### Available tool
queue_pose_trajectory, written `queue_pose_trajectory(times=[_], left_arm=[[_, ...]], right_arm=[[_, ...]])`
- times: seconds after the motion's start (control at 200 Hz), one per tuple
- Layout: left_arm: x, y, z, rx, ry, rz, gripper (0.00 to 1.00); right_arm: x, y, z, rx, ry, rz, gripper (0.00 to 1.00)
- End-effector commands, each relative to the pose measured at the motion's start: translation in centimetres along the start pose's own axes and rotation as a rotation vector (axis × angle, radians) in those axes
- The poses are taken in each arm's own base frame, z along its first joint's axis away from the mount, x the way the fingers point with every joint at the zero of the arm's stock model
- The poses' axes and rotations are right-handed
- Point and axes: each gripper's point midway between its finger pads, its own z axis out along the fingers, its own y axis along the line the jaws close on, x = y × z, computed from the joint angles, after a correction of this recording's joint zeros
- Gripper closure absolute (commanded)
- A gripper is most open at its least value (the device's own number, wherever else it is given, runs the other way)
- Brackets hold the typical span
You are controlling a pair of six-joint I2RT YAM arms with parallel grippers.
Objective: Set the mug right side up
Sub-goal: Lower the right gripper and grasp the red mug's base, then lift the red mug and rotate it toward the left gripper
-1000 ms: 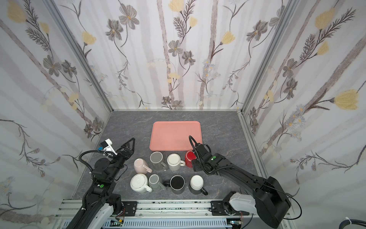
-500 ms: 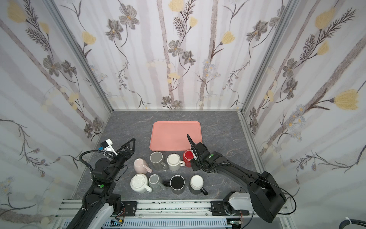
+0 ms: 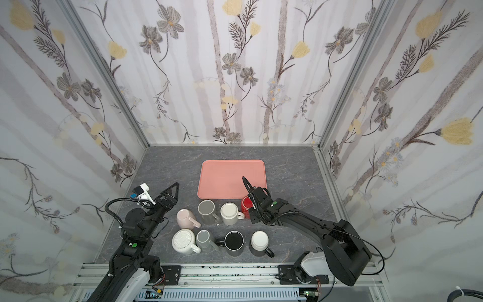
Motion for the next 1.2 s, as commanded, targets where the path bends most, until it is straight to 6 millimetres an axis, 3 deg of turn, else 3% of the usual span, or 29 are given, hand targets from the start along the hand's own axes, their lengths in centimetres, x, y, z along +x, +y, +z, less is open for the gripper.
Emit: queue_pose_trajectory(times=[0.0,0.235,0.42,0.644,0.674,0.754,1.044,1.199], left_arm=[[-0.5,-1.0,0.0,0.039,-0.015,0.011,0.0],[-0.4,-1.2,0.0,0.045,-0.007,0.01,0.0],[-0.4,-1.5,0.0,0.052,0.004,0.013,0.0],[-0.4,-2.1,0.1,0.063,0.024,0.009,0.0],[-0.4,-2.4,0.1,0.07,0.025,0.009,0.0],[-0.4,-2.6,0.1,0.08,0.028,0.003,0.0],[-0.1,-4.3,0.4,0.148,0.073,-0.015,0.0],[0.3,-5.8,0.4,0.219,0.111,-0.007,0.0]], right_arm=[[-0.4,-0.6,0.2,0.054,-0.016,0.004,0.68],[-0.3,-0.8,0.8,0.082,-0.019,0.001,0.73],[-0.3,-0.5,0.9,0.081,-0.021,-0.007,0.84],[-0.3,-1.1,0.3,0.107,-0.043,-0.002,0.95],[-0.4,-1.2,0.1,0.112,-0.051,0.001,1.0],[-0.8,-1.7,-0.7,0.133,-0.082,0.006,1.0],[-5.8,-1.6,-5.9,0.115,-0.309,0.042,1.0],[-10.5,0.8,-9.7,-0.01,-0.482,0.058,1.0]])
